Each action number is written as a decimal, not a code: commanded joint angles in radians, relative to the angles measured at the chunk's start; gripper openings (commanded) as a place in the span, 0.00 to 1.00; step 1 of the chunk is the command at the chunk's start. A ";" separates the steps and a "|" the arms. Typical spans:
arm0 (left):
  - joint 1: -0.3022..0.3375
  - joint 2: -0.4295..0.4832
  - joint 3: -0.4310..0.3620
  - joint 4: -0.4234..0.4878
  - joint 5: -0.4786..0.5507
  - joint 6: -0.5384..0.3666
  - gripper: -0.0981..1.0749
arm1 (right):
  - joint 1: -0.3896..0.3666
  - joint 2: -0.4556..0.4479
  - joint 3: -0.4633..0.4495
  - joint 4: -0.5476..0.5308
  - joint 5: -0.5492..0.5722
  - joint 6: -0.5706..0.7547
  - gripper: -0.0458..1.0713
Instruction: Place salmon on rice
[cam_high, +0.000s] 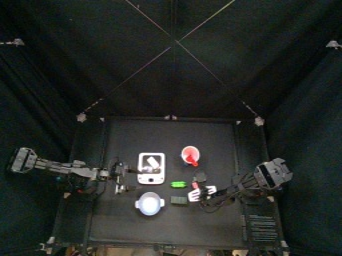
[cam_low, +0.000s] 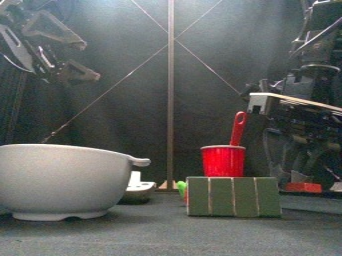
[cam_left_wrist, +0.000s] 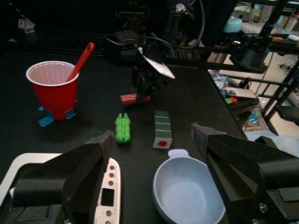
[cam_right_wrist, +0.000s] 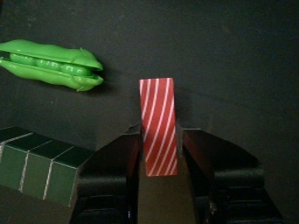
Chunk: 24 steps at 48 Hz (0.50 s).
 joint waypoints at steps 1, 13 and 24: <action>0.003 0.003 -0.012 -0.002 -0.005 0.000 0.96 | 0.002 -0.034 -0.023 -0.008 0.003 -0.002 0.58; 0.003 0.003 -0.011 -0.002 -0.005 0.000 0.96 | 0.003 -0.035 -0.037 -0.058 0.002 -0.002 0.58; 0.009 0.002 -0.011 0.000 -0.005 0.002 0.96 | 0.017 -0.035 -0.084 -0.175 -0.028 -0.002 0.58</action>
